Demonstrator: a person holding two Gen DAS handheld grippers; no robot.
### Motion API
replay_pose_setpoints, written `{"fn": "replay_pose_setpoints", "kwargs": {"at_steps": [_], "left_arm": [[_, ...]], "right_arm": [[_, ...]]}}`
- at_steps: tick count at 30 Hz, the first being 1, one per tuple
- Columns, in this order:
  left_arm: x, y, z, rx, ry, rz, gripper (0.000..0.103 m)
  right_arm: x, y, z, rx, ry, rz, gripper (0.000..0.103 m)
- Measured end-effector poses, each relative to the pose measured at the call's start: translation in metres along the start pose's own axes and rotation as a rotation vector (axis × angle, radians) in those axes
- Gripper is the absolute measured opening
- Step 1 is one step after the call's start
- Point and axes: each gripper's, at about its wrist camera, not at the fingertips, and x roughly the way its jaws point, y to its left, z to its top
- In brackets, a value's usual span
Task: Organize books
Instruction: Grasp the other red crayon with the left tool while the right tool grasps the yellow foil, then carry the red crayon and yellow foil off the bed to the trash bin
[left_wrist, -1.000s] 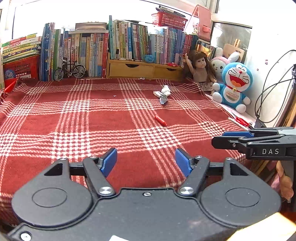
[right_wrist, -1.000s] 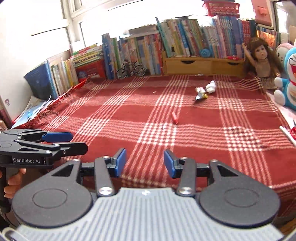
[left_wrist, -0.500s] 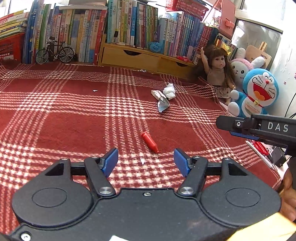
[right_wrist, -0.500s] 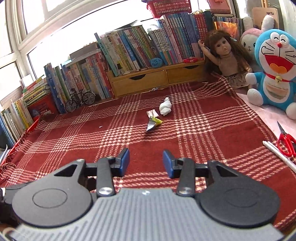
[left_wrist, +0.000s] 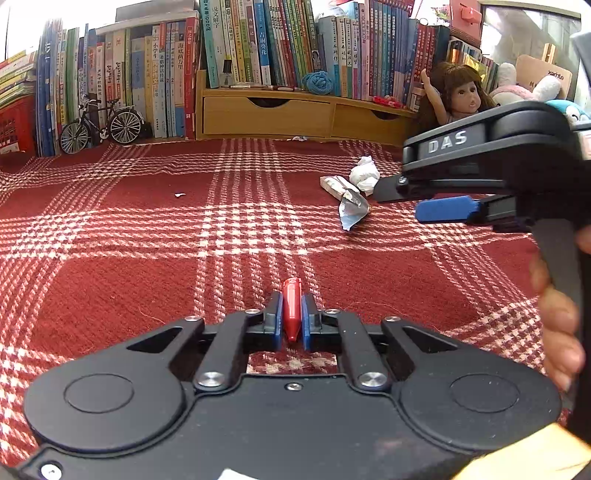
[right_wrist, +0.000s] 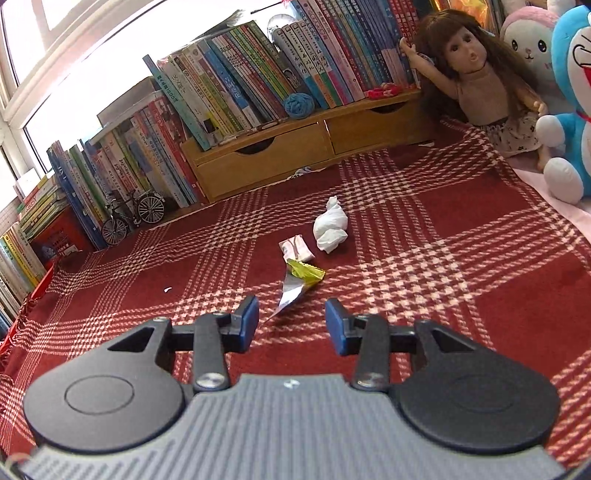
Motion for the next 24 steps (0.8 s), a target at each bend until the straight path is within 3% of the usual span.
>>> {"fn": "replay_pose_setpoints", "kwargs": {"at_steps": [6,8,10,11,15,17,24], "left_arm": [[-0.018,0.020,-0.002,-0.002,-0.032,-0.037,0.010],[-0.024,0.024,-0.004,0.008,-0.046,-0.041,0.010],[-0.029,0.026,-0.005,0.018,-0.056,-0.044,0.010],[-0.031,0.028,-0.006,0.018,-0.058,-0.045,0.010],[-0.046,0.035,-0.009,0.006,-0.062,-0.058,0.010],[-0.055,0.038,-0.010,0.006,-0.065,-0.062,0.010],[-0.111,0.051,-0.026,0.002,-0.080,-0.068,0.010]], "right_arm": [[0.046,0.010,0.008,-0.041,0.033,-0.059,0.051],[0.058,0.012,0.008,-0.046,0.053,-0.075,0.042],[0.064,0.013,0.007,-0.044,0.067,-0.086,0.018],[0.067,0.014,0.005,-0.045,0.071,-0.100,0.015],[0.050,0.015,-0.003,-0.032,0.066,-0.070,0.005],[0.045,0.014,-0.005,-0.032,0.068,-0.061,0.003],[-0.032,0.027,-0.041,-0.062,0.080,0.064,0.003]]}}
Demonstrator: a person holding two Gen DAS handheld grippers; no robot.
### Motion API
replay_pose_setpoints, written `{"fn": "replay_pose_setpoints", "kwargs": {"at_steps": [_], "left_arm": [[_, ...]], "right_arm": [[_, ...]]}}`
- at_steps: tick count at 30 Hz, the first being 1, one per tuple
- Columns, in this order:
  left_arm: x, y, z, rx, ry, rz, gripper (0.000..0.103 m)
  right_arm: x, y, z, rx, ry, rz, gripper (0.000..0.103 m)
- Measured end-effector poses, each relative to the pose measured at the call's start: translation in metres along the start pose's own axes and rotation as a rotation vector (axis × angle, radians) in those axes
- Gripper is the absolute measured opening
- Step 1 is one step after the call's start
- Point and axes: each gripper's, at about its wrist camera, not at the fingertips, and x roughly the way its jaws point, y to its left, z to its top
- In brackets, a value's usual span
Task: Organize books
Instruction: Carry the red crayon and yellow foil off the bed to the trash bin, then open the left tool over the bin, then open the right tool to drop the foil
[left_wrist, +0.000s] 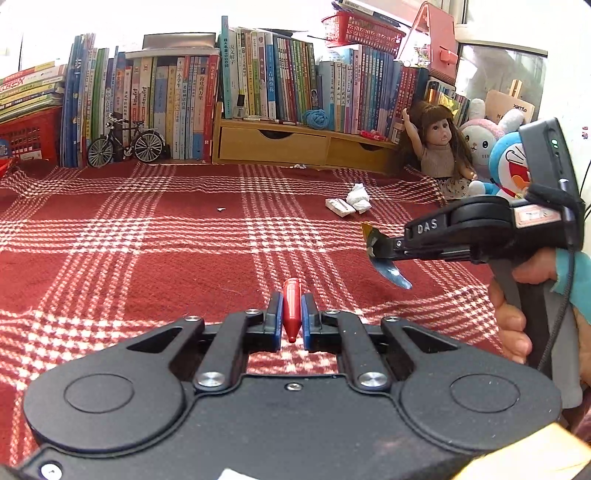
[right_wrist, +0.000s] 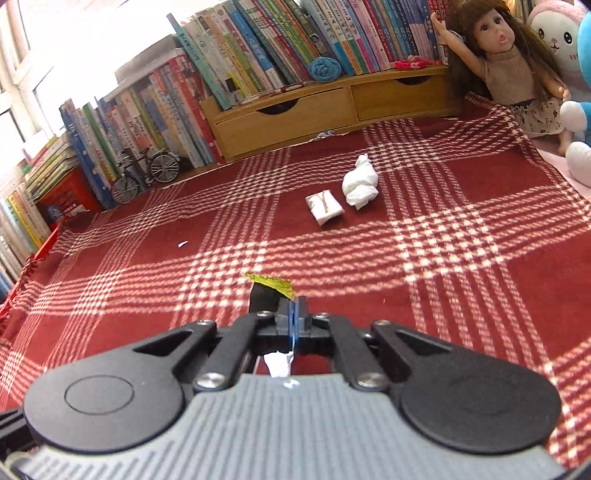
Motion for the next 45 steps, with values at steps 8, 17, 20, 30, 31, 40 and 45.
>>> {"fn": "replay_pose_setpoints", "kwargs": {"at_steps": [8,17,20,30,31,40,45], "left_arm": [[-0.082,0.008,-0.029,0.029,0.017,-0.009,0.010],[-0.153,0.016,-0.085,0.026,0.106,-0.020,0.010],[-0.162,0.020,-0.110,0.022,0.150,-0.014,0.010],[-0.135,0.031,-0.186,-0.002,0.355,0.018,0.010],[-0.130,0.033,-0.191,-0.008,0.368,0.023,0.010],[-0.062,0.045,-0.238,-0.072,0.499,0.060,0.010],[-0.044,0.043,-0.251,-0.071,0.549,0.053,0.011]], "right_arm": [[-0.082,0.022,-0.054,-0.038,-0.001,0.131,0.003],[-0.162,0.053,-0.127,-0.115,0.040,0.200,0.003],[-0.170,0.062,-0.164,-0.157,0.088,0.189,0.003],[-0.143,0.077,-0.247,-0.195,0.208,0.164,0.004],[-0.137,0.077,-0.252,-0.194,0.215,0.167,0.004],[-0.097,0.073,-0.269,-0.134,0.293,0.167,0.004],[-0.096,0.069,-0.268,-0.126,0.303,0.165,0.004]]}}
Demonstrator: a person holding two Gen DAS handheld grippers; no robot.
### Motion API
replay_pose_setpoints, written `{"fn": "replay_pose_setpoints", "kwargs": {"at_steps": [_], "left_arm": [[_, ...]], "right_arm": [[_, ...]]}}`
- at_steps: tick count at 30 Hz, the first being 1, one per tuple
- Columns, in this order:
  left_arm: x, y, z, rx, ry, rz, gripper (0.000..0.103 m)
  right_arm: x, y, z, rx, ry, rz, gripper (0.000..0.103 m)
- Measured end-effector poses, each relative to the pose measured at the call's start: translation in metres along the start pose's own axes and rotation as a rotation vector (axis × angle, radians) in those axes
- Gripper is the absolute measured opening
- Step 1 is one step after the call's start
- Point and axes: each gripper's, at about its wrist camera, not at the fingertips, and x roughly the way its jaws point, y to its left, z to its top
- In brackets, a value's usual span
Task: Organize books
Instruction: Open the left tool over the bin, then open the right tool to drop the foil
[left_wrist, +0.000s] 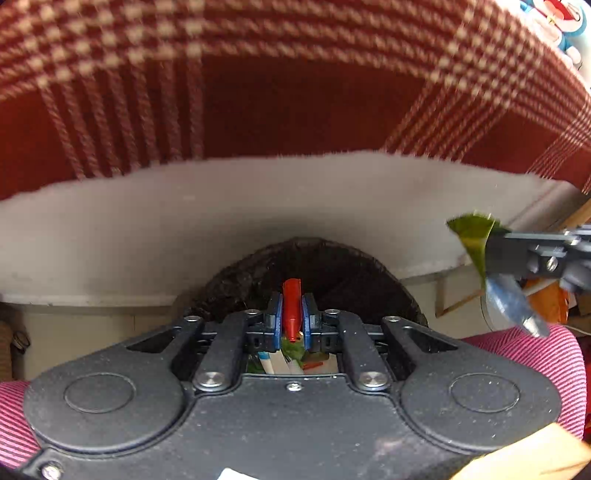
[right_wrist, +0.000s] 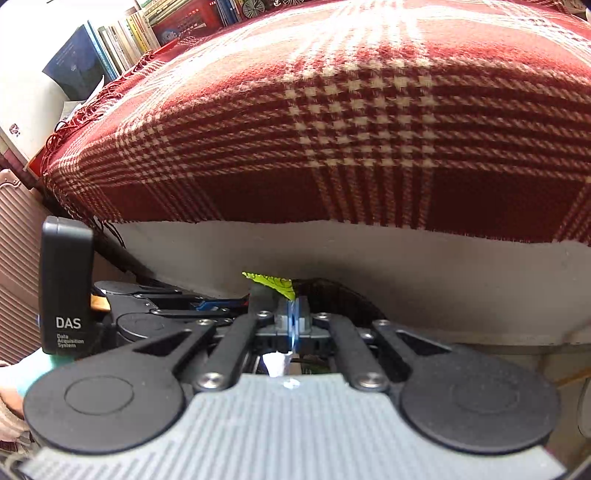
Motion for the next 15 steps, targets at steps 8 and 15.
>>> {"fn": "replay_pose_setpoints", "kwargs": {"at_steps": [8,15], "left_arm": [[0.011,-0.005,-0.004,0.013,0.040,-0.036,0.016],[0.009,-0.030,-0.029,0.135,0.088,-0.116,0.019]], "right_arm": [[0.001,0.000,0.002,0.013,-0.001,0.014,0.004],[-0.005,-0.001,0.000,0.017,-0.008,0.010,0.004]]}}
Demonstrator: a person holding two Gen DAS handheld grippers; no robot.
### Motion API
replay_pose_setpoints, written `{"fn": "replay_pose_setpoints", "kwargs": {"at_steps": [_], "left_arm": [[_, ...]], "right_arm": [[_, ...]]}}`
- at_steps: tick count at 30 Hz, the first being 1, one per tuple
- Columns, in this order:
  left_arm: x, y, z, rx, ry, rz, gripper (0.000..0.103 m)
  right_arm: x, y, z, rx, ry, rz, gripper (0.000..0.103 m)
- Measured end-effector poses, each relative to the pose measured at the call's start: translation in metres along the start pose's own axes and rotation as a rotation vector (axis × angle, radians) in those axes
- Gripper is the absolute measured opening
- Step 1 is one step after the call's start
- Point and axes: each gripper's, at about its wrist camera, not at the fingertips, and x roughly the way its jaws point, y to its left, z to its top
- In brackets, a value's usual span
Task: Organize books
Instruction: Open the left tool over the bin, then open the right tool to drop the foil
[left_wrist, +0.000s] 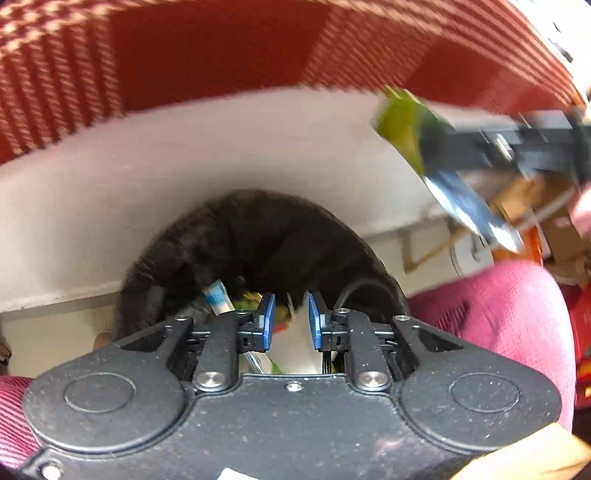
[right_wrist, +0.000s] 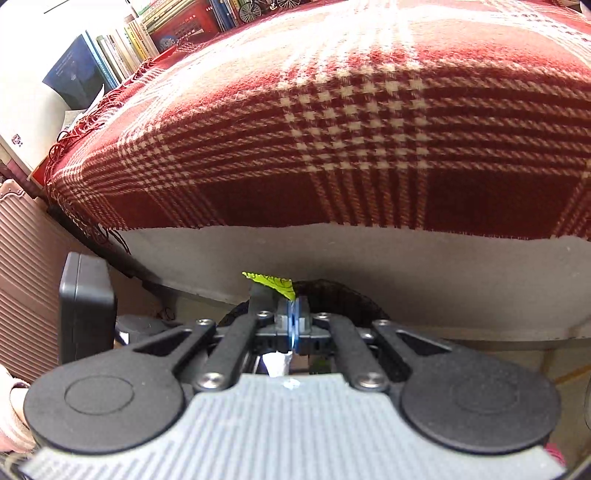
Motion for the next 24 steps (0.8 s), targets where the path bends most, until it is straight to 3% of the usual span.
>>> {"fn": "replay_pose_setpoints", "kwargs": {"at_steps": [6,12,20,24], "left_arm": [[0.010,-0.017,-0.026,0.037,0.076,-0.029,0.019],[0.019,-0.018,-0.044,0.020,0.129,-0.013,0.018],[0.027,-0.012,-0.051,0.018,0.140,0.002,0.018],[0.029,-0.013,-0.050,0.022,0.142,0.004,0.018]], "right_arm": [[0.007,-0.001,-0.006,0.014,0.014,-0.006,0.004],[0.049,-0.011,-0.022,0.064,0.105,-0.017,0.004],[0.084,-0.015,-0.035,0.106,0.169,-0.025,0.011],[0.087,-0.014,-0.036,0.107,0.174,-0.024,0.021]]}}
